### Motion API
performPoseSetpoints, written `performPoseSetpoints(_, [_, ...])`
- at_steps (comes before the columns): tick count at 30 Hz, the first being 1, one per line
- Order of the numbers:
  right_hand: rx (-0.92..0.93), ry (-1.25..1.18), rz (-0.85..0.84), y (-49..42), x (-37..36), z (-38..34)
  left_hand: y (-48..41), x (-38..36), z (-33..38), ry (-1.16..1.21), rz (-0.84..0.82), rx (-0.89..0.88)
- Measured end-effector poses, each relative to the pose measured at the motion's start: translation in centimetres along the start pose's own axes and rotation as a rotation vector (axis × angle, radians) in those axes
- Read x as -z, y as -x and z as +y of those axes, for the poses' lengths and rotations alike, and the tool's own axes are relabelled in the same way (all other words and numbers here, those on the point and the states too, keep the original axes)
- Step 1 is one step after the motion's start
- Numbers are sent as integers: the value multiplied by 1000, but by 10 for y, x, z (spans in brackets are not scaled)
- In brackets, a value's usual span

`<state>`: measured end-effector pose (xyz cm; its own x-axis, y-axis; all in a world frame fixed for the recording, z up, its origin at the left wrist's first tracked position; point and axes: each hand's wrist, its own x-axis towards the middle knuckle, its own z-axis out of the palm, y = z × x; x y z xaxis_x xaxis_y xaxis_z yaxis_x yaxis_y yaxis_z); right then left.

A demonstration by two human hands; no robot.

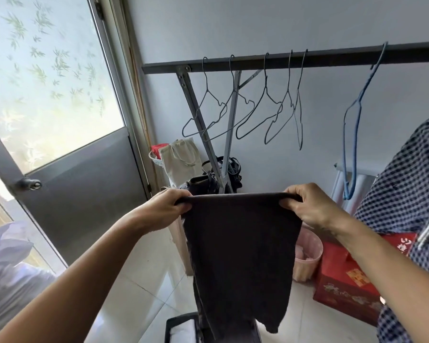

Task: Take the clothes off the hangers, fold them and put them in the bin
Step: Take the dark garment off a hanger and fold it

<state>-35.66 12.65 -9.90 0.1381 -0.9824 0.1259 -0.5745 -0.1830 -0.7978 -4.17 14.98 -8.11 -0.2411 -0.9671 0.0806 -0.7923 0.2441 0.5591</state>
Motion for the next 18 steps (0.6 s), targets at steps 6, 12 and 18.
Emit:
performPoseSetpoints(6, [46, -226, 63, 5, 10, -6, 5, -10, -10, 684, 149, 76])
performPoseSetpoints(12, [-53, -797, -6, 11, -1, -12, 6, -23, -7, 1096, 251, 156])
performPoseSetpoints(18, [34, -847, 120, 8, -13, -34, 2, -24, -2, 1318, 352, 196])
